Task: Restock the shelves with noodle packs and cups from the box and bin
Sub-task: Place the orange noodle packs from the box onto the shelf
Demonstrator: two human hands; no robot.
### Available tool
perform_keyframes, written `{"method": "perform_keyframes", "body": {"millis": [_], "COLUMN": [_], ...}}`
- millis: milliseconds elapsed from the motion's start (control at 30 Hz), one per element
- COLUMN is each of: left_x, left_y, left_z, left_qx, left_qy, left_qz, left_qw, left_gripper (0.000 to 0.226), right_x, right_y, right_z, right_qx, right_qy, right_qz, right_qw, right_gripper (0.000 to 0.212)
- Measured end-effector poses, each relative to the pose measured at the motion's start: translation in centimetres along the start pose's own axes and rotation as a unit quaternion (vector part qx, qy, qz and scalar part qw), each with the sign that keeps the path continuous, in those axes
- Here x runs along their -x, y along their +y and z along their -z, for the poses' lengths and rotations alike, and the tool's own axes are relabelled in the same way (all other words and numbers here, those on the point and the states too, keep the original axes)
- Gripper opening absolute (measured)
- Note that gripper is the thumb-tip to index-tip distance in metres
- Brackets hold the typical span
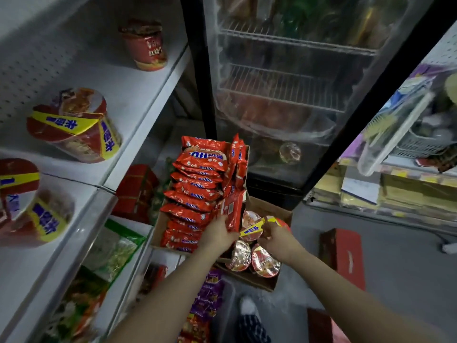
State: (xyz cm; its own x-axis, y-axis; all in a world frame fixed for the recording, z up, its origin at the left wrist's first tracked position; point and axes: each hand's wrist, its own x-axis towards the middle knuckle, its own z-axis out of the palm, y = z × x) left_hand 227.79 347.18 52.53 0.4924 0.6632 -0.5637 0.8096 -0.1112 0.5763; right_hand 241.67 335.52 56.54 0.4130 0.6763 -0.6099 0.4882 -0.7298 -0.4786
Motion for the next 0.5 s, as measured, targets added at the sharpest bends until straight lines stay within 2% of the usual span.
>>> {"method": "perform_keyframes", "body": {"millis": [100, 167, 267, 367, 433, 500], "left_x": [-3.5, -5.1, -5.7, -5.6, -5.2, -3.8], "left_y": [-0.3, -0.7, -0.9, -0.8, -1.0, -1.1], "left_z": [-3.3, -5.1, -6.6, -5.5, -3.8, -1.8], "left_qx": [-0.015, -0.056, -0.096, -0.118, -0.087, -0.019], "left_qy": [0.011, 0.032, 0.072, 0.110, 0.126, 0.139], "left_qz": [0.008, 0.019, 0.032, 0.039, 0.044, 0.041], "left_qw": [1.000, 0.998, 0.992, 0.986, 0.987, 0.989], "left_gripper": [0.095, 0.102, 0.087, 0.060, 0.040, 0.035], "right_x": [-2.1, -3.5, -5.0, -6.0, -5.9, -5.4], "right_y": [1.9, 2.8, 3.6, 3.9, 3.5, 3.0], "right_z": [0.6, 0.8, 0.8, 0.7, 0.9, 1.4], "right_qx": [0.024, 0.029, 0.034, 0.028, 0.034, 0.040], "right_qy": [-0.014, -0.023, -0.050, -0.055, -0.055, -0.055], "right_qz": [0.004, 0.003, 0.010, 0.032, 0.047, 0.062], "right_qw": [1.000, 0.999, 0.998, 0.998, 0.997, 0.996], "right_gripper": [0.042, 0.043, 0.036, 0.032, 0.036, 0.043]}}
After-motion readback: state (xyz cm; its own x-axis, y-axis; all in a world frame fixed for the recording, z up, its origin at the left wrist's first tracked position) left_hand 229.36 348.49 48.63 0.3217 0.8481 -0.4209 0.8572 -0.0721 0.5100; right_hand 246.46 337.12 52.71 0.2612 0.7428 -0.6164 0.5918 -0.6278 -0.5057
